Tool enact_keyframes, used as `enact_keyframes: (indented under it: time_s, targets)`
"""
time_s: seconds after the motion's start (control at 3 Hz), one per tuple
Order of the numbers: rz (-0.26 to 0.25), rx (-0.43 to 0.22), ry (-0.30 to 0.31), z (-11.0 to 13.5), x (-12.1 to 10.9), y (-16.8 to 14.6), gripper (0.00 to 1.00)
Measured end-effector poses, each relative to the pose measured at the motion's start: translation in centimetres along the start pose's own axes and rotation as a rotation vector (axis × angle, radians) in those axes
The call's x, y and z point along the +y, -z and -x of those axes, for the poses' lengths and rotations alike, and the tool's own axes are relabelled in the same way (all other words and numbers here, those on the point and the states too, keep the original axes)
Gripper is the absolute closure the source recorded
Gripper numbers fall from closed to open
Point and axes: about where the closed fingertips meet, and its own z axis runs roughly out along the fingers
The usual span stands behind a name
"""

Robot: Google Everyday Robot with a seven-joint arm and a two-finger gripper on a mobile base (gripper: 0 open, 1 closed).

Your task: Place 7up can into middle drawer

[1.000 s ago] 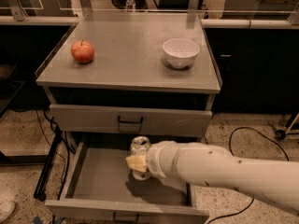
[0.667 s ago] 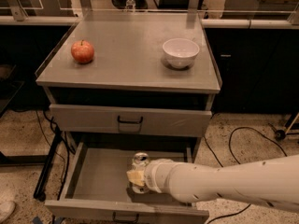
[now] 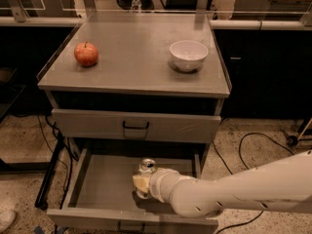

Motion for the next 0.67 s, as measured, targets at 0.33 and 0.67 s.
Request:
enact_keyframes:
  time_s: [0.33, 0.67]
  targets:
    - [-0.016, 0.01, -0.053, -1.8, 0.0, -1.1, 1.0]
    - [-0.075, -0.025, -0.109, -2.6, -1.7, -2.5, 1.0]
